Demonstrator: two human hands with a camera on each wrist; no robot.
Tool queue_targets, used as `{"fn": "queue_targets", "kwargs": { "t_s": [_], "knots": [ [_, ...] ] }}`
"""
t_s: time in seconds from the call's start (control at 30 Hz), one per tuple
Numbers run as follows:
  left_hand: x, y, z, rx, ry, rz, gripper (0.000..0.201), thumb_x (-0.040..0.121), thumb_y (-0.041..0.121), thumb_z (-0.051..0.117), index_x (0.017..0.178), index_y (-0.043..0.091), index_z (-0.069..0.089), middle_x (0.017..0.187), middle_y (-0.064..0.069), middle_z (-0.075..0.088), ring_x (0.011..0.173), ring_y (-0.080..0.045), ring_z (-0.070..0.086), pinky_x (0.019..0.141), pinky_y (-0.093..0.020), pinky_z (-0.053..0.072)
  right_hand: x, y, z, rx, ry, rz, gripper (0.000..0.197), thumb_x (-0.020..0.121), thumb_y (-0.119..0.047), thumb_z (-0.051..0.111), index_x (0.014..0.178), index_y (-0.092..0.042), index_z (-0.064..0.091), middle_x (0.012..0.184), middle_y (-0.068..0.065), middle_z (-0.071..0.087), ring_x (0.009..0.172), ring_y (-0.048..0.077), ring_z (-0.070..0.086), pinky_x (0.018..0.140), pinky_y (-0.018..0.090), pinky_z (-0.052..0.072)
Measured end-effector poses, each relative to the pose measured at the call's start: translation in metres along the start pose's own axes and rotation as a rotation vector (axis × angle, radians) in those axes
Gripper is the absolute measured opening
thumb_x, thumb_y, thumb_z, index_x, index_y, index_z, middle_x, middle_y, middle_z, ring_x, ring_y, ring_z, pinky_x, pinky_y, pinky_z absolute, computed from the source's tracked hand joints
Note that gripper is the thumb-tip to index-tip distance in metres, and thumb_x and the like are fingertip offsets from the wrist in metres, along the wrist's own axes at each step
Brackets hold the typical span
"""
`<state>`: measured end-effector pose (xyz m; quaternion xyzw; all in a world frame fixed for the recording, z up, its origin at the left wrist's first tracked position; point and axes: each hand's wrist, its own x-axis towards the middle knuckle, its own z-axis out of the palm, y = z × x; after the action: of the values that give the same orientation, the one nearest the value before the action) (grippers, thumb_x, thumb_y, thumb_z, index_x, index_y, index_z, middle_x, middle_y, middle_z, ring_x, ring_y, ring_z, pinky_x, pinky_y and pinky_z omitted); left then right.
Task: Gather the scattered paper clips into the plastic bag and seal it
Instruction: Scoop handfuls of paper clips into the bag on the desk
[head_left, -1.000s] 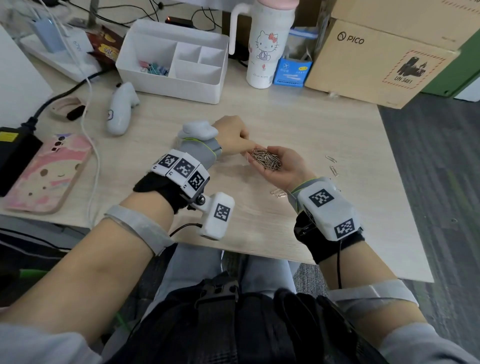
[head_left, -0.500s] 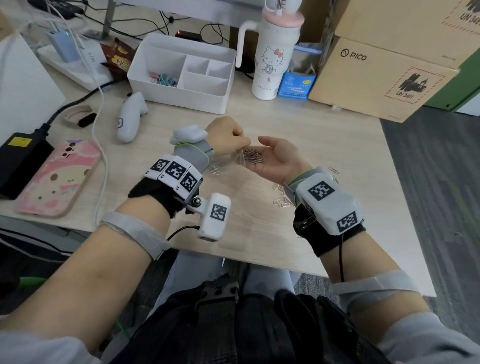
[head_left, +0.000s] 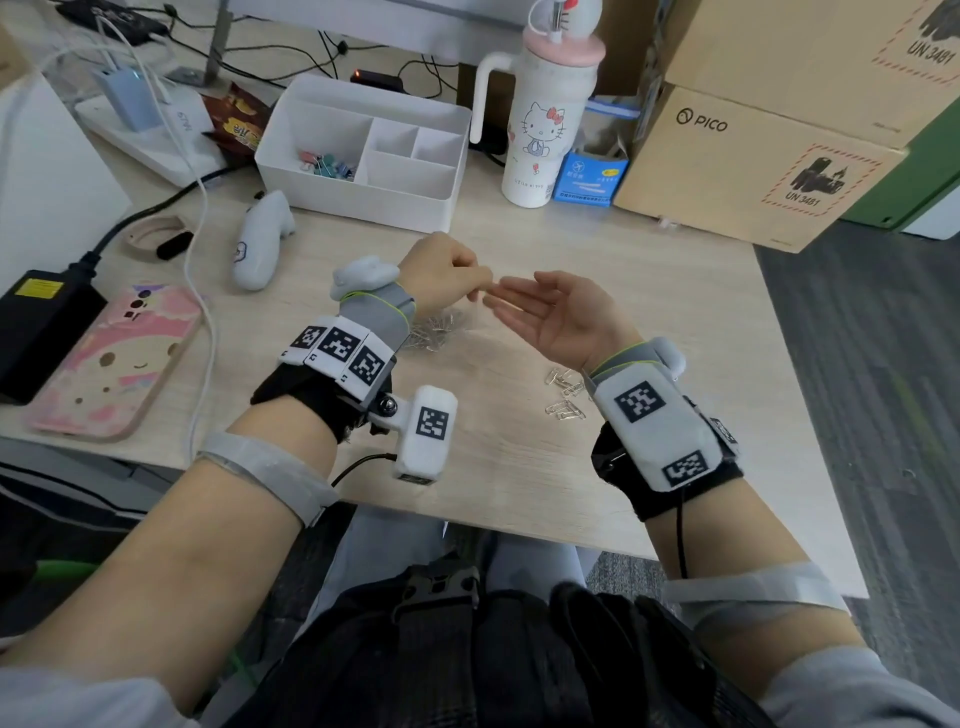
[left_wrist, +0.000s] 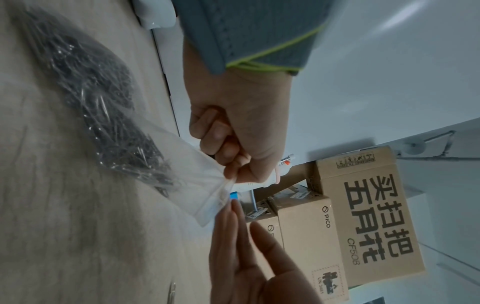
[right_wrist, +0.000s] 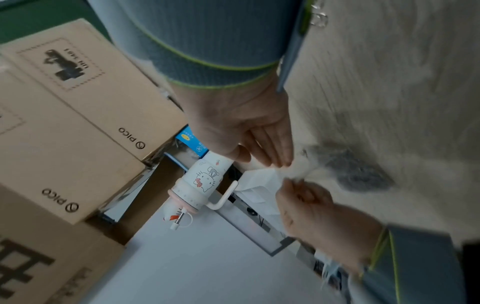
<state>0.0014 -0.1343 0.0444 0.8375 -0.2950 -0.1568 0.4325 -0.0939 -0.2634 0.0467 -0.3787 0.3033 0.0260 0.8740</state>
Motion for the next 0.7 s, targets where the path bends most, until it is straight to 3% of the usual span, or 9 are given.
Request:
{"fn": "queue_targets", "kwargs": {
  "t_s": [0.07,0.13,0.23,0.3,0.37,0.5,0.7],
  "knots": [
    [-0.001,0.002,-0.005,-0.09,0.024,0.016,0.03,0.073,0.012,0.057,0.043,0.015,0.054,0.05,-0.007,0.053,0.049,-0.014,0.04,0.054,-0.023,0.035,0.0,0.001,-0.004,-0.045,0.106,-0.059,0.017,0.091,-0.009,0.048,0.083,-0.001,0.06,0.072,0.01,0.069,0.056,0.018,0.068,0.056,0.022,0.058],
    [-0.002,0.007,-0.011,-0.156,0.042,0.034,0.032,0.074,0.008,0.055,0.043,0.014,0.053,0.039,0.006,0.051,0.04,-0.006,0.035,0.046,-0.018,0.032,0.001,0.003,-0.003,-0.186,0.141,-0.074,0.012,0.086,-0.013,0.06,0.075,-0.009,0.058,0.066,0.002,0.057,0.046,0.011,0.058,0.052,0.019,0.053],
    [-0.003,0.018,-0.025,-0.224,0.102,0.09,0.034,0.075,0.005,0.053,0.043,0.015,0.05,0.03,0.011,0.044,0.035,-0.003,0.033,0.042,-0.013,0.027,0.001,0.003,0.011,-0.481,0.085,-0.04,0.021,0.082,-0.035,0.065,0.079,-0.015,0.058,0.075,-0.001,0.053,0.068,0.016,0.056,0.072,0.029,0.056],
    [-0.004,0.025,-0.035,-0.288,0.151,0.143,0.034,0.073,0.005,0.052,0.041,0.018,0.05,0.029,0.01,0.041,0.034,-0.002,0.031,0.04,-0.013,0.025,-0.001,-0.001,0.026,-0.542,0.01,-0.034,0.035,0.083,-0.049,0.059,0.091,-0.015,0.059,0.092,0.002,0.058,0.087,0.021,0.059,0.087,0.039,0.054],
    [-0.005,0.03,-0.043,-0.325,0.187,0.19,0.033,0.072,0.005,0.05,0.042,0.017,0.049,0.03,0.01,0.041,0.034,-0.002,0.031,0.04,-0.012,0.025,-0.003,-0.007,0.039,-0.535,-0.082,-0.034,0.049,0.084,-0.058,0.049,0.103,-0.014,0.059,0.103,0.005,0.059,0.099,0.025,0.059,0.093,0.047,0.05],
    [-0.006,0.034,-0.048,-0.351,0.226,0.226,0.032,0.076,0.0,0.048,0.047,0.013,0.049,0.03,0.012,0.043,0.033,-0.001,0.032,0.04,-0.009,0.024,-0.007,-0.011,0.051,-0.478,-0.197,-0.074,0.052,0.088,-0.061,0.038,0.099,-0.014,0.058,0.098,0.005,0.056,0.099,0.026,0.055,0.099,0.048,0.044],
    [-0.008,0.023,-0.036,-0.264,0.177,0.191,0.029,0.073,0.006,0.051,0.045,0.014,0.051,0.034,0.011,0.045,0.036,-0.001,0.037,0.044,-0.009,0.028,0.001,0.018,0.038,-0.295,-0.293,0.025,0.061,0.088,-0.065,0.03,0.097,-0.013,0.06,0.096,0.006,0.059,0.093,0.022,0.056,0.087,0.036,0.043]
  ]
}}
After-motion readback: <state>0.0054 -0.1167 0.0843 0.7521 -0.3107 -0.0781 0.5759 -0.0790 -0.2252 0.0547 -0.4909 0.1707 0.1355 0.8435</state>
